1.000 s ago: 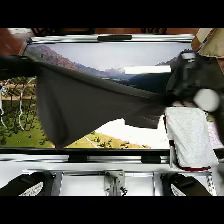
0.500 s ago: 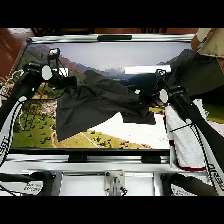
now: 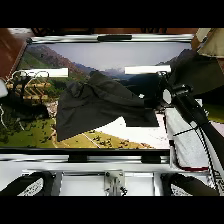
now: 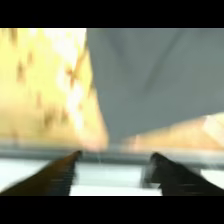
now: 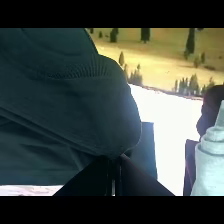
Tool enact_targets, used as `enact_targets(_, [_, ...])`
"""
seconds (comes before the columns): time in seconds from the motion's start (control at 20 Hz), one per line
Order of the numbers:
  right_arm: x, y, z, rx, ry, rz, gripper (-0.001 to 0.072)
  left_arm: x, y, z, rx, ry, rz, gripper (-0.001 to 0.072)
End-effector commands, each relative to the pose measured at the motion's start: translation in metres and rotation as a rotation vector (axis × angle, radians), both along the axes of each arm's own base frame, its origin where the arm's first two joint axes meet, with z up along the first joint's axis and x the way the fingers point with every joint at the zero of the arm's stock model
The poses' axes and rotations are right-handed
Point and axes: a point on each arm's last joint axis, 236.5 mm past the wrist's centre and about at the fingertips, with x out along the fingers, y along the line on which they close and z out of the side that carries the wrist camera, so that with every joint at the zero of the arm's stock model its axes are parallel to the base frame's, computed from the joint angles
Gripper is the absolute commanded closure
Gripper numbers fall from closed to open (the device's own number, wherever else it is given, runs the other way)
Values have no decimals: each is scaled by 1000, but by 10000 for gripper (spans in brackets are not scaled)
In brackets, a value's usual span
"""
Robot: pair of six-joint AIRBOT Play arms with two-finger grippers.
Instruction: Fold the shirts.
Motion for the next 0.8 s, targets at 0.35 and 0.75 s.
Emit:
enact_targets(0.35, [-9,17,0,62,33,45,632,-72,-13,-126,-415,-19,364,4])
enact_targets(0.75, [-19,21,-3,82,78,38,633,-26,-23,-157,-479,-103,365,79])
